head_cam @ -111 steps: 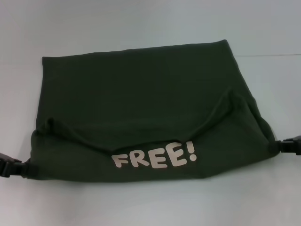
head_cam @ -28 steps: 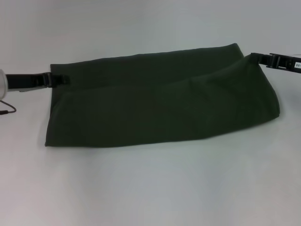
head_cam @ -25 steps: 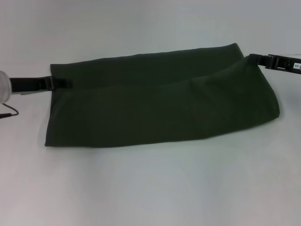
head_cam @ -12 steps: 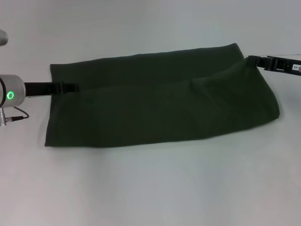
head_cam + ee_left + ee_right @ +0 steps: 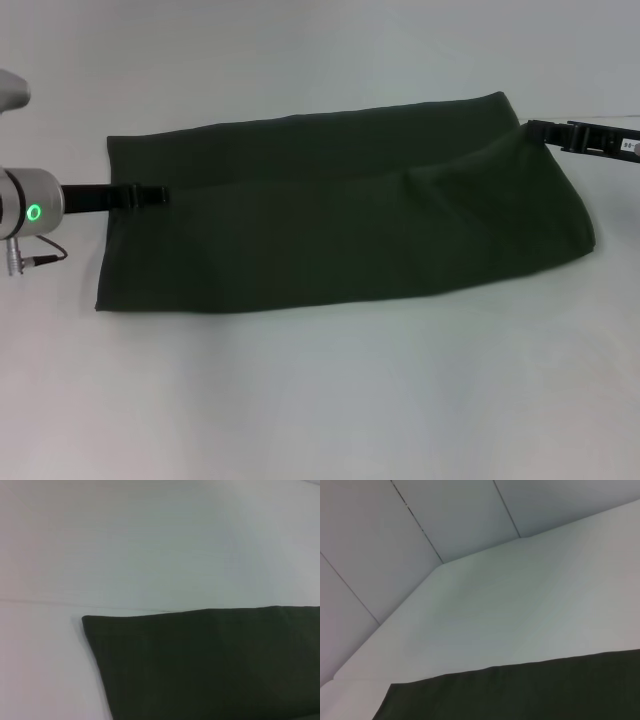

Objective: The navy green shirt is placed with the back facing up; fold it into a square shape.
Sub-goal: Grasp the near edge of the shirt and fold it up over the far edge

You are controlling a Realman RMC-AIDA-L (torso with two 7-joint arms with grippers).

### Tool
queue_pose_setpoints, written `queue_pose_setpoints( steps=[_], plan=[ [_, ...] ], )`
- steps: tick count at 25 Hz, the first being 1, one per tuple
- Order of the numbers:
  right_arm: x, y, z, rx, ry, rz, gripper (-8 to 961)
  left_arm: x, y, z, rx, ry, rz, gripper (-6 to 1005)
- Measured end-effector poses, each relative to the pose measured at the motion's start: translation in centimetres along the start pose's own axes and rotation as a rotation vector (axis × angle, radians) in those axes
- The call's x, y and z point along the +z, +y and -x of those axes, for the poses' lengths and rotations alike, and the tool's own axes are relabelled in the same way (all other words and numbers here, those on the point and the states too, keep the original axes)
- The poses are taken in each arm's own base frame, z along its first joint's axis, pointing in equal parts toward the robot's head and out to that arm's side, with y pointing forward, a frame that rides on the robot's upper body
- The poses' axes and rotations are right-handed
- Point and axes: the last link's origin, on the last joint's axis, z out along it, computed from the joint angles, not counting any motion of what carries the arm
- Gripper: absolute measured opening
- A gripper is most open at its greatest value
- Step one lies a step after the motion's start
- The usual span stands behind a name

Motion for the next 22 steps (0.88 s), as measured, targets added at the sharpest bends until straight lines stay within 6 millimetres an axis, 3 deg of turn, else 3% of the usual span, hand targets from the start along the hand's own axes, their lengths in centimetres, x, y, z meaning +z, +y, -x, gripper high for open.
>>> queue_pose_setpoints(
  steps=[22],
  plan=[
    [0.06,0.04,-0.27,-0.006,0.003,0.000,30,1.04,0.74,1.03,0.007,-0.016,-0.016,713]
  ],
)
